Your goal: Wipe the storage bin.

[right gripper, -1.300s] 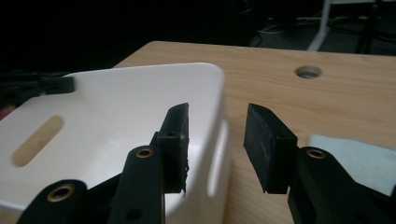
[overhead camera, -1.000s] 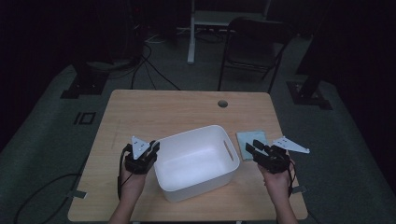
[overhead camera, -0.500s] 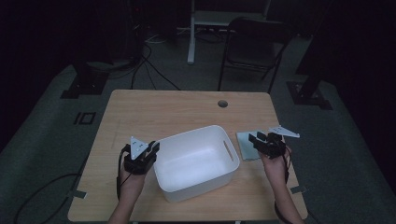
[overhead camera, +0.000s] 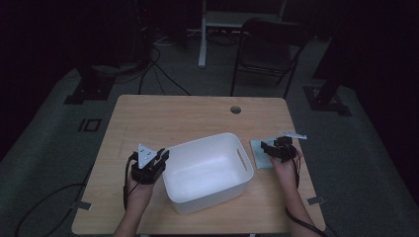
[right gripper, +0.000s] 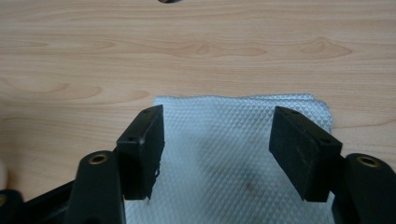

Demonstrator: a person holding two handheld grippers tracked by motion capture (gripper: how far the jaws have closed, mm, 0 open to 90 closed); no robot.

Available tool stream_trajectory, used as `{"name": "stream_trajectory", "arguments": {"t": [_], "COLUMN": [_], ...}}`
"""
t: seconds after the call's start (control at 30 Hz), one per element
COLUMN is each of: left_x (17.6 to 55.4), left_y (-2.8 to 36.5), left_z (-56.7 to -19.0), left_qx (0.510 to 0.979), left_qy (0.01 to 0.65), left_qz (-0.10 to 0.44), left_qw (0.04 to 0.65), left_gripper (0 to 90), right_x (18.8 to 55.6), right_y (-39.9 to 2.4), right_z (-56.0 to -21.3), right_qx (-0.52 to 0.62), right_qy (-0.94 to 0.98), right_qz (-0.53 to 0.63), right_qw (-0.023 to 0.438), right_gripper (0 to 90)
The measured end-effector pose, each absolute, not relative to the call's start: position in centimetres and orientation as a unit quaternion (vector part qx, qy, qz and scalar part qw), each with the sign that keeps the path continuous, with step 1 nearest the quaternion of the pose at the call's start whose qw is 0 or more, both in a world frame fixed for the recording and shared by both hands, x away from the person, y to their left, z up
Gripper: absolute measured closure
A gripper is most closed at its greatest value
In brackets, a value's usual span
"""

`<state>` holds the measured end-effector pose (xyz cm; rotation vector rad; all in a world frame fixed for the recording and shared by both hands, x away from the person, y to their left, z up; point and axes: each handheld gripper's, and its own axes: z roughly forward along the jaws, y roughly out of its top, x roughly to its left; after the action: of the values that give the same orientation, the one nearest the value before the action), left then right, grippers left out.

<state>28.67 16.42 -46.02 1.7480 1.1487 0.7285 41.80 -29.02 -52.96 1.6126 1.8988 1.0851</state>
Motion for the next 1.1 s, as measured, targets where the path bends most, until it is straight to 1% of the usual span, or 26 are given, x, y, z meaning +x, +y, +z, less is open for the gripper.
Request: {"name": "stream_trajectory", "arguments": {"t": [0.1,0.2,0.27,0.3,0.43,0.47,0.57,0.7,0.73,0.77,0.8,0.83,0.87,0.9,0.93,0.97,1.03,1.07,1.1], "left_x": [28.7,28.7,28.7,28.7,28.8,28.8,28.7,28.7,28.7,28.7,28.7,28.7,28.7,28.7,28.7,28.7,28.7,28.6,28.6], "left_y": [16.4,16.4,16.4,16.4,16.4,16.4,16.3,16.3,16.3,16.3,16.3,16.3,16.3,16.3,16.3,16.3,16.3,16.3,16.3], "left_z": [-46.0,-46.1,-46.0,-46.0,-46.0,-46.0,-46.0,-46.0,-46.0,-46.0,-46.0,-46.0,-46.0,-46.0,-46.0,-46.0,-46.0,-46.1,-46.1], "left_qx": [0.705,0.705,0.706,0.707,0.707,0.707,0.707,0.706,0.705,0.705,0.704,0.704,0.704,0.704,0.703,0.702,0.702,0.701,0.701], "left_qy": [0.465,0.464,0.462,0.462,0.462,0.463,0.463,0.465,0.466,0.466,0.466,0.467,0.467,0.467,0.468,0.468,0.468,0.47,0.47], "left_qz": [0.293,0.294,0.295,0.295,0.295,0.295,0.298,0.298,0.298,0.298,0.298,0.297,0.297,0.297,0.297,0.298,0.298,0.298,0.298], "left_qw": [0.448,0.449,0.448,0.447,0.446,0.446,0.444,0.444,0.444,0.444,0.444,0.445,0.445,0.445,0.445,0.445,0.445,0.447,0.447], "left_gripper": [77.9,77.9,77.8,77.8,78.0,78.0,78.0,78.1,78.3,78.2,78.2,78.2,78.2,78.2,78.2,78.2,78.2,78.2,78.2], "right_x": [42.4,42.8,43.0,42.9,42.8,42.8,42.8,42.6,42.6,42.5,42.5,42.5,42.4,42.4,42.3,42.3,42.3,42.3,42.3], "right_y": [-28.6,-28.0,-27.7,-27.5,-26.7,-26.5,-26.4,-26.5,-26.5,-26.5,-26.5,-26.4,-26.2,-26.2,-26.1,-25.9,-25.9,-25.8,-25.8], "right_z": [-53.7,-54.5,-54.9,-55.0,-55.3,-55.4,-55.4,-55.5,-55.5,-55.4,-55.4,-55.3,-55.1,-55.1,-55.0,-54.9,-54.8,-54.7,-54.7], "right_qx": [0.588,0.59,0.589,0.585,0.573,0.569,0.566,0.561,0.56,0.559,0.559,0.555,0.546,0.546,0.541,0.539,0.539,0.546,0.546], "right_qy": [0.684,0.692,0.696,0.699,0.709,0.713,0.716,0.717,0.718,0.721,0.721,0.724,0.731,0.731,0.735,0.738,0.739,0.736,0.736], "right_qz": [0.372,0.355,0.346,0.342,0.329,0.321,0.32,0.323,0.323,0.323,0.323,0.323,0.324,0.324,0.325,0.324,0.324,0.319,0.319], "right_qw": [0.218,0.218,0.222,0.23,0.247,0.254,0.255,0.257,0.257,0.254,0.254,0.252,0.249,0.249,0.246,0.245,0.244,0.242,0.242], "right_gripper": [29.5,28.8,26.1,25.8,18.9,18.3,18.5,20.8,22.5,26.9,26.9,31.5,43.3,43.3,49.4,61.8,61.8,80.9,80.9]}}
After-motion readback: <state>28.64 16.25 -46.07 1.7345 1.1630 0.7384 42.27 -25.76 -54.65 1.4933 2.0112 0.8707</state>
